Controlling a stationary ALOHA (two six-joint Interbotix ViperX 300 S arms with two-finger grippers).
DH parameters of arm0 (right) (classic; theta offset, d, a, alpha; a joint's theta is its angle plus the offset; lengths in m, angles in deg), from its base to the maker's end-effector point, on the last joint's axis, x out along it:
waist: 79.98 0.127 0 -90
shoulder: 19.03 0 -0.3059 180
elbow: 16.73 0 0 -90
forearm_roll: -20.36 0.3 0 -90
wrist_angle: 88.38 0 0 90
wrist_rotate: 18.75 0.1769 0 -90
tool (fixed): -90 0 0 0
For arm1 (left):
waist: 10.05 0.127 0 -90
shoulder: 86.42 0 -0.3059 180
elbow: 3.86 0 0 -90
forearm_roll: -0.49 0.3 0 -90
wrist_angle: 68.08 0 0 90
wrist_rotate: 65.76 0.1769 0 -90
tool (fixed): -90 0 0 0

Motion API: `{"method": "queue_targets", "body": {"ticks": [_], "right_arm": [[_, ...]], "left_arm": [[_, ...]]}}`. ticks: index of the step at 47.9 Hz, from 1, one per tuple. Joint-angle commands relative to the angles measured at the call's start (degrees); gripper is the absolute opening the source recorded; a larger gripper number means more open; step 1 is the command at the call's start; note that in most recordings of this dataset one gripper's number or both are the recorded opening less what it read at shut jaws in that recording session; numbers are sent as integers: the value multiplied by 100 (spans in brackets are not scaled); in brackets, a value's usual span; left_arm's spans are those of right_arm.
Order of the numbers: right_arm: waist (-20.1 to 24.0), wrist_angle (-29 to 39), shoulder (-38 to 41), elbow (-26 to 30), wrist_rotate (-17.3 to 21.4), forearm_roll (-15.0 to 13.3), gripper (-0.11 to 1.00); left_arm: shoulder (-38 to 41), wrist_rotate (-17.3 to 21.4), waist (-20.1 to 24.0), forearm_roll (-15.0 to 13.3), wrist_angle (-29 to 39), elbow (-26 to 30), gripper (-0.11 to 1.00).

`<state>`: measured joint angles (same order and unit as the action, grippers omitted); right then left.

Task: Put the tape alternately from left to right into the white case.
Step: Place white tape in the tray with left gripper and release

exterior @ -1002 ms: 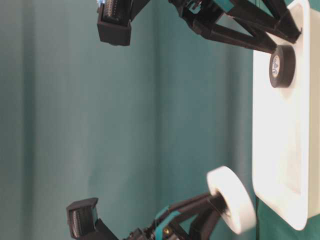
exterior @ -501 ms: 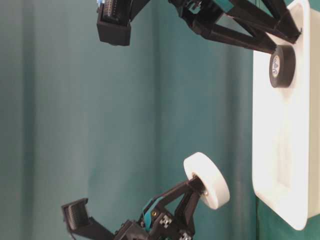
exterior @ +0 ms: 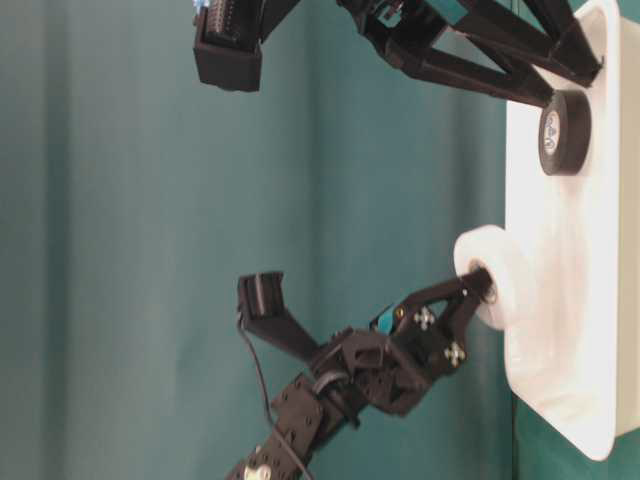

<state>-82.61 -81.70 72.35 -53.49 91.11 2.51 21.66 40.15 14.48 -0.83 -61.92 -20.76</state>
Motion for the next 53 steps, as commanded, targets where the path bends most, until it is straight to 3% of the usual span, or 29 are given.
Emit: {"method": "queue_targets", "body": {"ticks": [1,24,41,46,53], "right_arm": [[18,-53,-53,62,0,9,68],[18,-53,-53,44,9,0,68],[18,-53,-53,9,9,9,68],[18,-53,-53,9,9,9,68],[18,-88,-53,9,0,0,68]], "left_arm": [[44,0,79,9,44,325,-3],[817,9,255,9,343,1125,-3],[967,9,281,18,773,1318,-1],[923,0,281,18,773,1310,15],[861,0,255,18,773,1336,56]]}}
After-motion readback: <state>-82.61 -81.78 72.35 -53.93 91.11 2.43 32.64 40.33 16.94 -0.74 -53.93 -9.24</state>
